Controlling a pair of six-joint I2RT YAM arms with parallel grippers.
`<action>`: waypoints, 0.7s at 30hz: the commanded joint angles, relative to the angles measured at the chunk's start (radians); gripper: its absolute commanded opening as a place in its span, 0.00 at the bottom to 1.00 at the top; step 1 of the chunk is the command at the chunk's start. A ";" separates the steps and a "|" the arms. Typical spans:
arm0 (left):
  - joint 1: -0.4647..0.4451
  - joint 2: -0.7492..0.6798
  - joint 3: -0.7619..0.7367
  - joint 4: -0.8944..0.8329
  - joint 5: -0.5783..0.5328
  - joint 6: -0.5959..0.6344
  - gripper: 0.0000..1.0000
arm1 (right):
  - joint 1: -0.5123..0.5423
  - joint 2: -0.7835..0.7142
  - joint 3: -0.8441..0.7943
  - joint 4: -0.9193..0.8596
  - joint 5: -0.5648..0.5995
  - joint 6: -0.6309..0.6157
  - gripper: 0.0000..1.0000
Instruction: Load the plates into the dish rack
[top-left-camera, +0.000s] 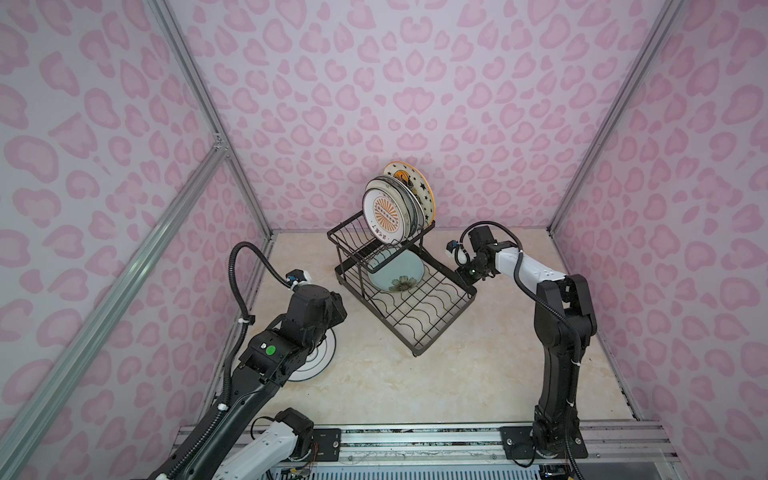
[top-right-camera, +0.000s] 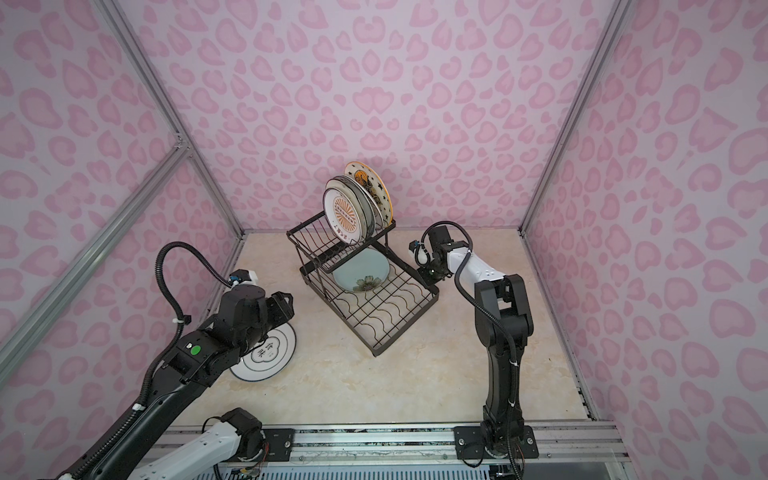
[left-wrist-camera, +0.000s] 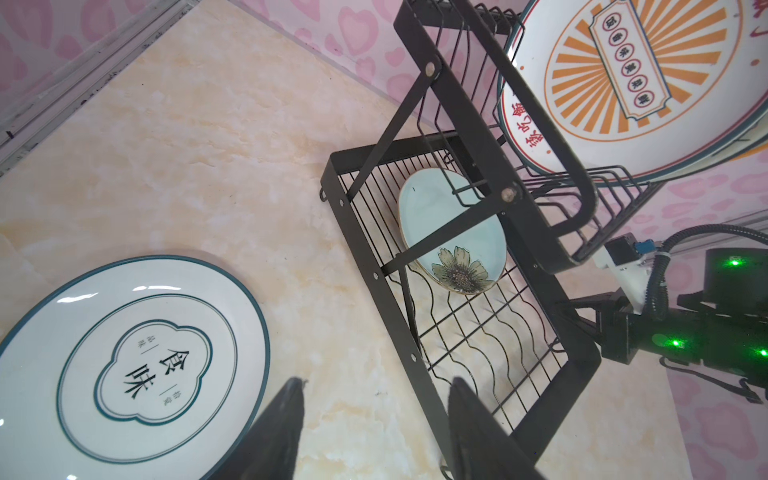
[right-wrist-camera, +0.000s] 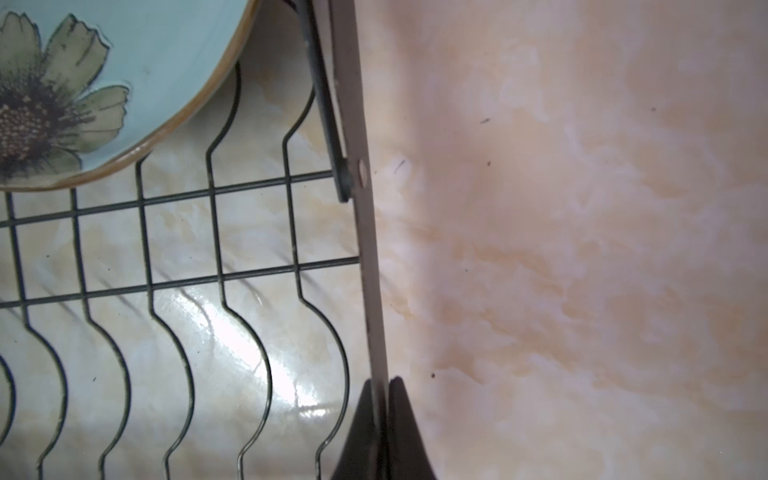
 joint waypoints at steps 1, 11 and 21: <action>0.001 0.003 0.005 0.050 0.013 0.014 0.58 | -0.009 -0.052 -0.002 0.104 -0.001 0.093 0.21; 0.001 -0.034 -0.041 0.066 -0.005 0.024 0.58 | -0.006 -0.183 -0.064 0.208 -0.034 0.322 0.31; 0.001 -0.059 -0.063 0.074 -0.022 0.054 0.59 | 0.141 -0.409 -0.588 0.802 0.010 0.984 0.39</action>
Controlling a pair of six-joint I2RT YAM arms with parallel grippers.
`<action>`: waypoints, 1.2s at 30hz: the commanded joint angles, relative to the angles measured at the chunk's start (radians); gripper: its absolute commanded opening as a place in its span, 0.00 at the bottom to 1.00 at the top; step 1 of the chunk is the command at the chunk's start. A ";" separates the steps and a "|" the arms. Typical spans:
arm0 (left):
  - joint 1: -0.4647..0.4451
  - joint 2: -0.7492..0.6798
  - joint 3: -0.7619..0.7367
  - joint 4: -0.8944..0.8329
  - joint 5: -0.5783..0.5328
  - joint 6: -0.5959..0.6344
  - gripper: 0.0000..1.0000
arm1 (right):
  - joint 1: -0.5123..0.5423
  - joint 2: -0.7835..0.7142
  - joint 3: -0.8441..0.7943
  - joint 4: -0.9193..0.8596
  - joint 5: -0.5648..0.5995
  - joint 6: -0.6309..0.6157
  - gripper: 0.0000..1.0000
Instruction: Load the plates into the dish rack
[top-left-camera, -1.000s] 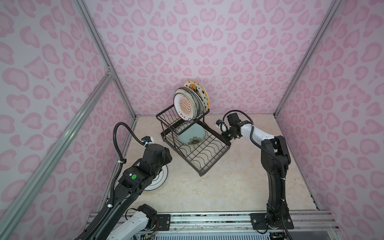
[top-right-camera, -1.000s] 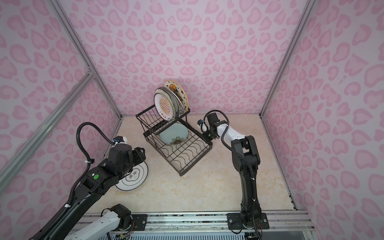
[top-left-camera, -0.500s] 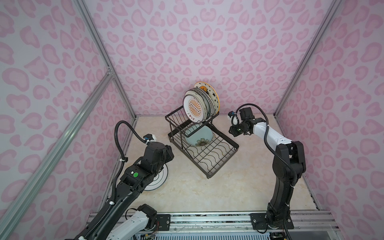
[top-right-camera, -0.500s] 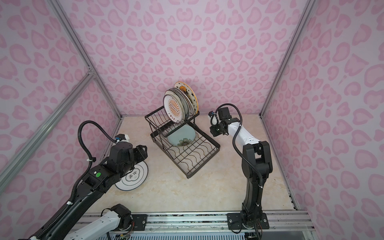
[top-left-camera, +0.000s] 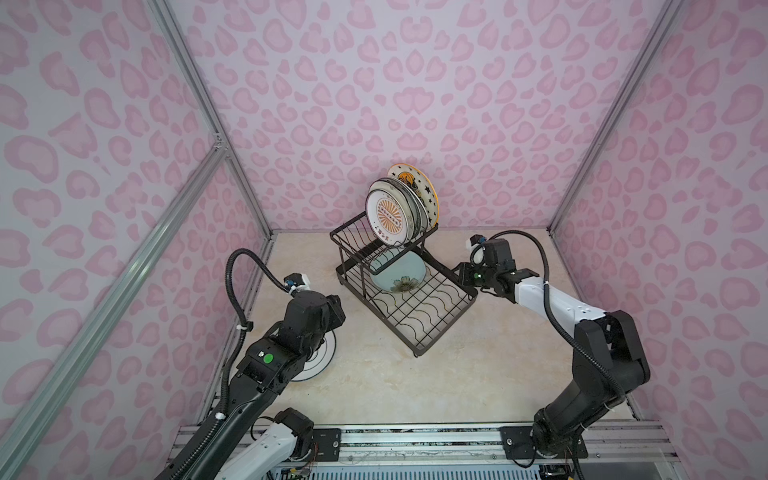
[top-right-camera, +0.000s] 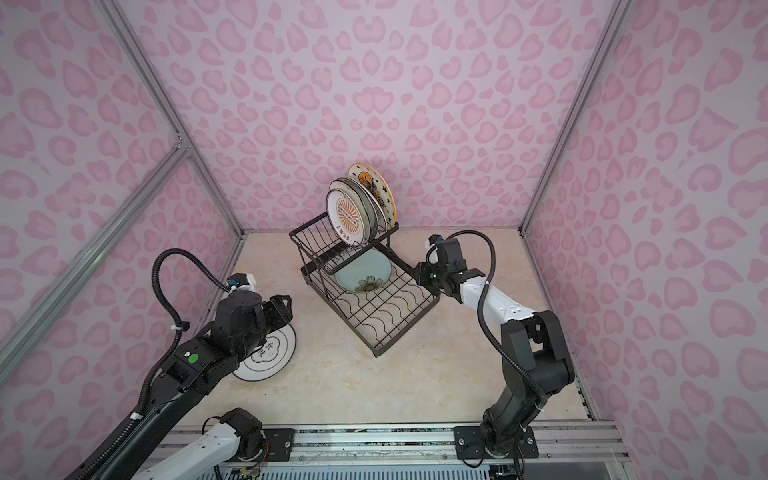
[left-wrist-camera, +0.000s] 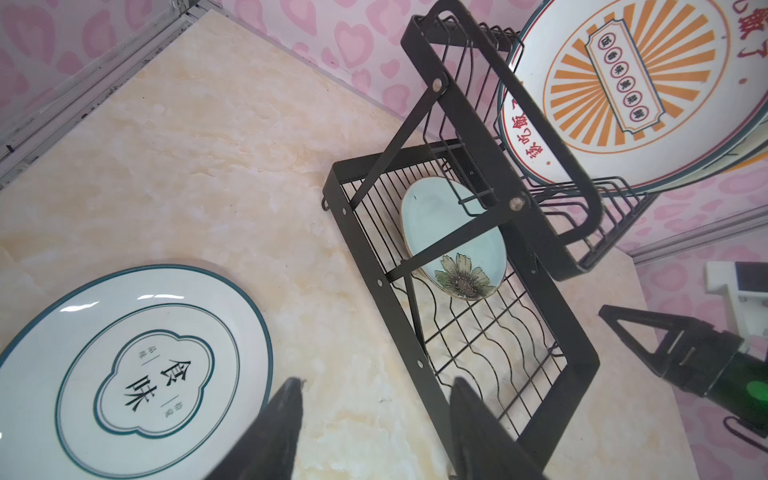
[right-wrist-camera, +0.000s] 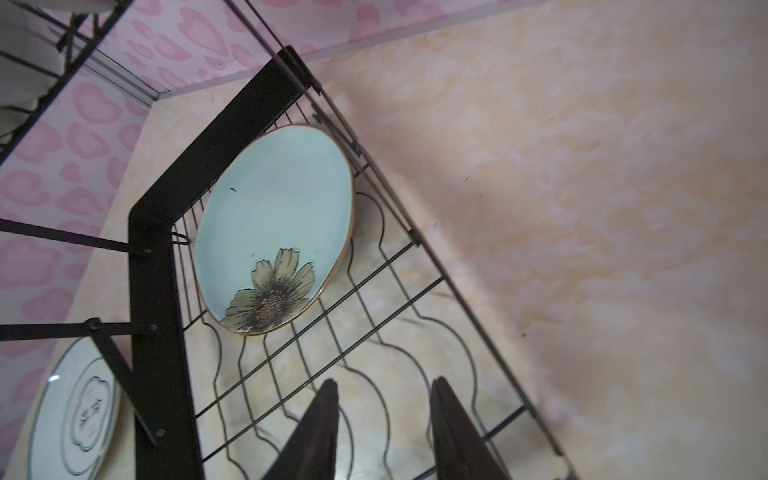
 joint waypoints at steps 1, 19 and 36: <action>0.001 -0.003 -0.004 0.032 -0.009 0.024 0.59 | 0.074 -0.007 -0.087 0.280 0.059 0.291 0.40; 0.001 -0.114 -0.076 0.020 0.016 0.004 0.60 | 0.178 0.370 0.013 0.553 0.161 0.575 0.44; 0.001 -0.100 -0.062 0.004 0.041 0.015 0.60 | 0.132 0.462 0.046 0.638 0.037 0.630 0.04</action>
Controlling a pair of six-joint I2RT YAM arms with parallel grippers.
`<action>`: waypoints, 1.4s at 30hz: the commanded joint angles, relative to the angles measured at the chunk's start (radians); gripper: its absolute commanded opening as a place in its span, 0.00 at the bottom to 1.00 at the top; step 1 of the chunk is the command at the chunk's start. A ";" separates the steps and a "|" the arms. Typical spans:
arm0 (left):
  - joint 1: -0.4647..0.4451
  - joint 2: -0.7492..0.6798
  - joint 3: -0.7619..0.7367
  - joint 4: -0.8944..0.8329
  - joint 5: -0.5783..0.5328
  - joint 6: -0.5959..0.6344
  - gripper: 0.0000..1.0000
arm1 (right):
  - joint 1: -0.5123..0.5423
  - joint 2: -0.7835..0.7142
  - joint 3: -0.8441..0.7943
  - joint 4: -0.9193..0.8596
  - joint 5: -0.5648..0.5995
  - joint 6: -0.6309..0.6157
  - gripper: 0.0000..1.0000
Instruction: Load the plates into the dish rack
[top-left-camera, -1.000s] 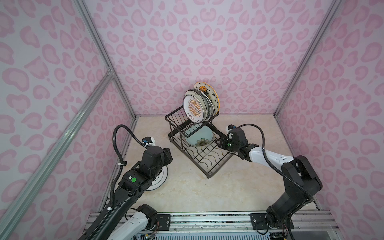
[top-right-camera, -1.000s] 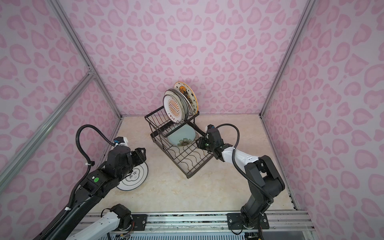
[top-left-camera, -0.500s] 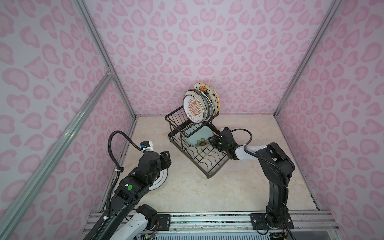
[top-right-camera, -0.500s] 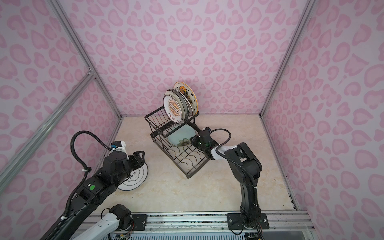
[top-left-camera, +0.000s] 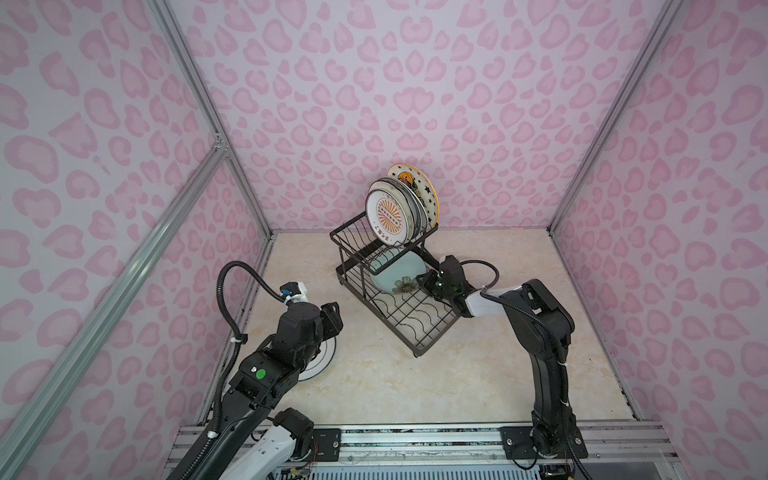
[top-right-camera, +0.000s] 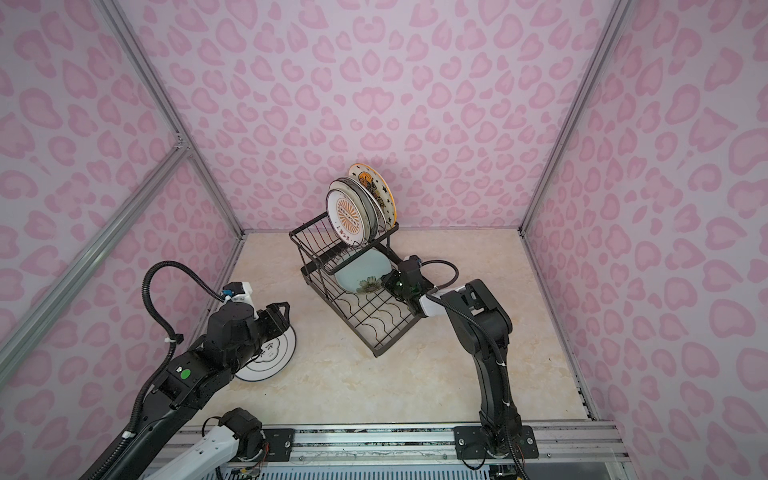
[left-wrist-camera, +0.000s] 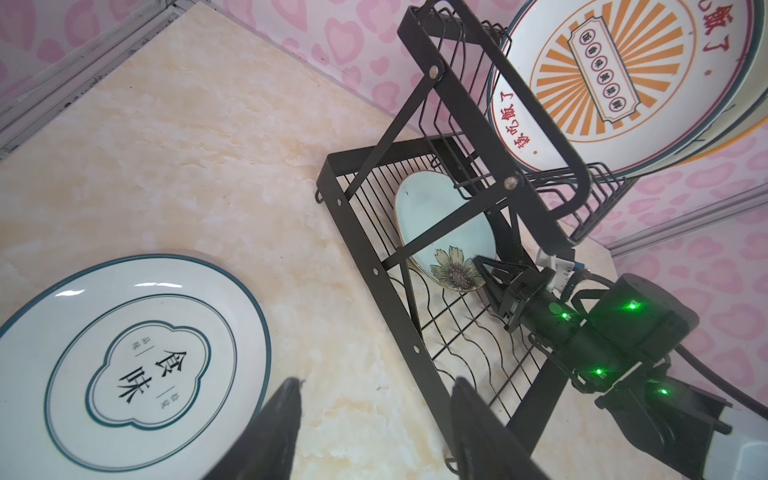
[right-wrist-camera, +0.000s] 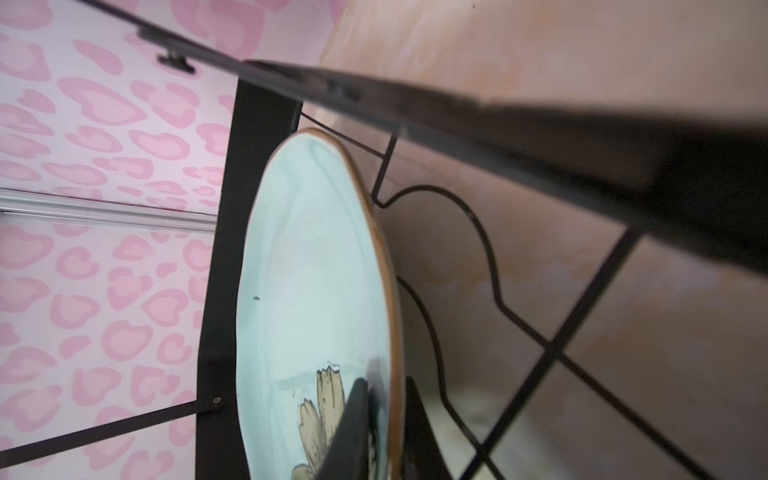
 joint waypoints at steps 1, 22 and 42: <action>0.002 0.000 0.009 -0.003 0.008 0.015 0.60 | -0.015 -0.014 -0.018 0.024 -0.030 -0.021 0.00; 0.001 0.074 0.009 0.064 0.083 0.032 0.60 | -0.106 -0.333 -0.202 -0.004 -0.152 -0.088 0.00; -0.003 0.221 -0.164 0.530 0.395 0.020 0.60 | -0.178 -0.841 -0.368 -0.523 -0.314 -0.428 0.00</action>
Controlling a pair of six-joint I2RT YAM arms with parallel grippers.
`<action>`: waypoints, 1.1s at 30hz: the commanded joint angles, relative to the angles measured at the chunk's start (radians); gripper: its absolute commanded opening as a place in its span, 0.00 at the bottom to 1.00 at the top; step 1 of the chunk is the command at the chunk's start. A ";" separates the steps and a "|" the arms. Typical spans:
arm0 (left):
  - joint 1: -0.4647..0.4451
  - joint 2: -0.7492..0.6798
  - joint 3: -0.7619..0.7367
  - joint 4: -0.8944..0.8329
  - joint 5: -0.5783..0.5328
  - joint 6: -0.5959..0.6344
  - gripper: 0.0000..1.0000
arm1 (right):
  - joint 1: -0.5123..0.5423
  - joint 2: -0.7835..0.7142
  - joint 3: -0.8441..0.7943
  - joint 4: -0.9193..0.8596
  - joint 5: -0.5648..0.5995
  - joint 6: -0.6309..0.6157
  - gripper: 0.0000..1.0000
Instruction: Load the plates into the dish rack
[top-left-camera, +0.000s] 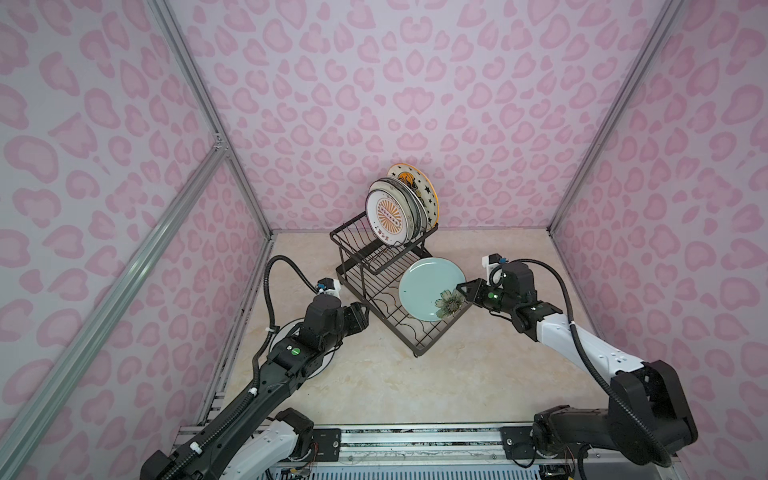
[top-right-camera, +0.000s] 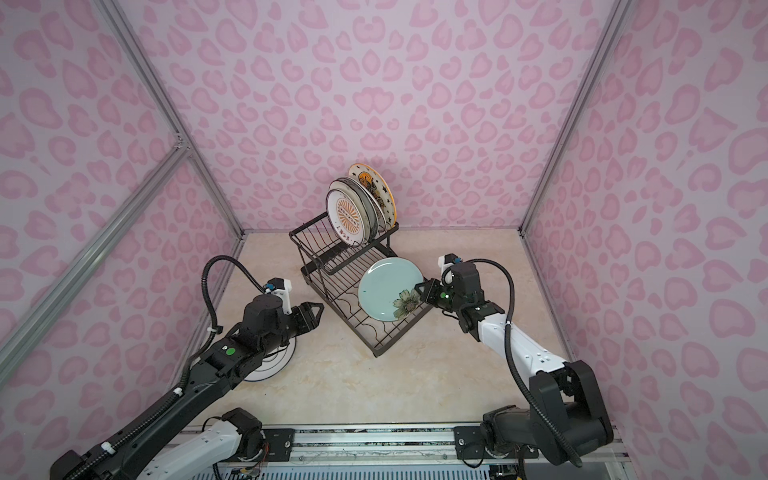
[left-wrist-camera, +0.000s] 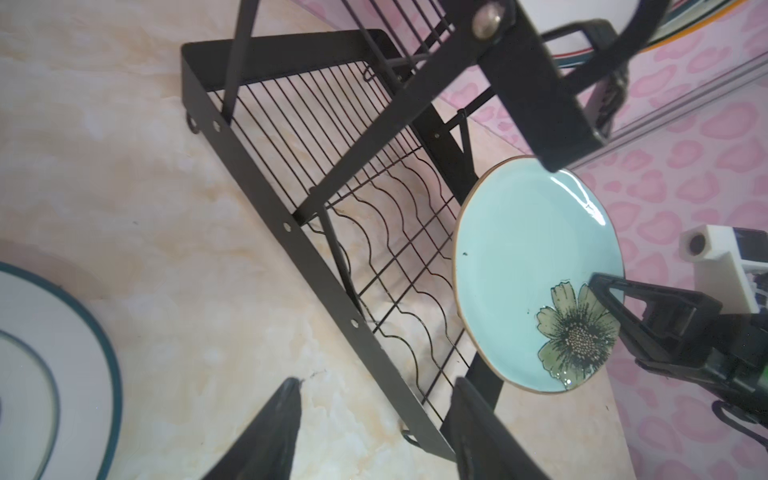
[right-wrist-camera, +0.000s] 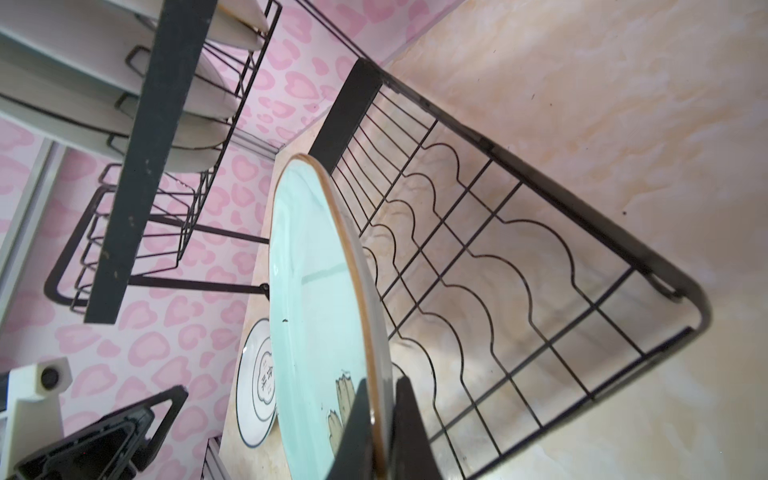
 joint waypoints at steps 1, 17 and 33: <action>-0.002 0.015 -0.010 0.154 0.101 0.005 0.60 | 0.004 -0.045 -0.008 -0.031 -0.071 -0.064 0.00; -0.036 0.151 0.056 0.182 0.240 0.019 0.59 | 0.087 -0.105 0.023 -0.027 -0.149 -0.072 0.00; -0.061 0.141 0.065 0.208 0.261 0.007 0.28 | 0.107 -0.113 0.000 0.107 -0.234 -0.006 0.00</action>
